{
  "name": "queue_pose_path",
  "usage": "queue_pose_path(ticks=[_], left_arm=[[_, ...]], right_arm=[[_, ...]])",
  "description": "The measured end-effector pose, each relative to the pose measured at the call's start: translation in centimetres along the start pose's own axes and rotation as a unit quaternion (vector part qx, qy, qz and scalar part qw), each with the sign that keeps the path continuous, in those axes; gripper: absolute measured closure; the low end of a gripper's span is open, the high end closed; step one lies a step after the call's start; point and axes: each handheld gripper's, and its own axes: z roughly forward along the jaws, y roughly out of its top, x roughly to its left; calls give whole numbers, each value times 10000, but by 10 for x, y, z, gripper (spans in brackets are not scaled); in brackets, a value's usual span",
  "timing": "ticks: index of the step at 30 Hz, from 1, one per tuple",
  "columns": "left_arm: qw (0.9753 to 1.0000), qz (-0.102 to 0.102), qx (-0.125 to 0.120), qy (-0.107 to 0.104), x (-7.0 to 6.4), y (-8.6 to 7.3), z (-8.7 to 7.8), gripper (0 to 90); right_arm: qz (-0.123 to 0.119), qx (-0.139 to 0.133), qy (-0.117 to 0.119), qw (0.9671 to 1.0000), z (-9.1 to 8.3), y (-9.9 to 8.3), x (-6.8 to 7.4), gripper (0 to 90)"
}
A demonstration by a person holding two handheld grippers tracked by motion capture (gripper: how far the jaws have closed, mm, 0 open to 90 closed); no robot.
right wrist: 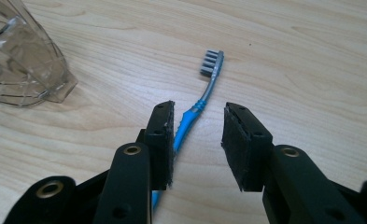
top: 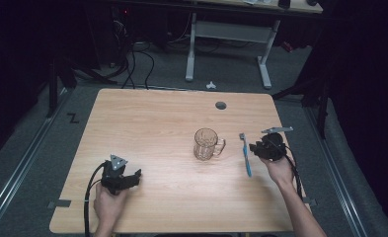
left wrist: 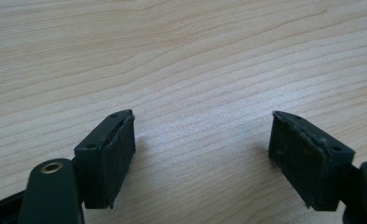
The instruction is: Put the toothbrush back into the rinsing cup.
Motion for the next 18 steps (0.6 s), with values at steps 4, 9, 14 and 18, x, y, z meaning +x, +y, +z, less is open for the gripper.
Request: queue_pose_path(ticks=[4, 9, 14, 18], left_arm=[[10000, 3, 1, -2, 0, 0, 0, 233], [10000, 7, -1, -5, 0, 0, 0, 233], [10000, 7, 0, -8, 0, 0, 0, 233], [10000, 8, 1, -8, 0, 0, 0, 233]], right_arm=[[18, 61, 36, 10000, 5, 7, 1, 648], [-34, 185, -15, 9998, 11, 17, 2, 657], [-69, 345, -35, 9994, 19, 24, 3, 666], [-25, 470, -34, 9989, 25, 29, 2, 675]])
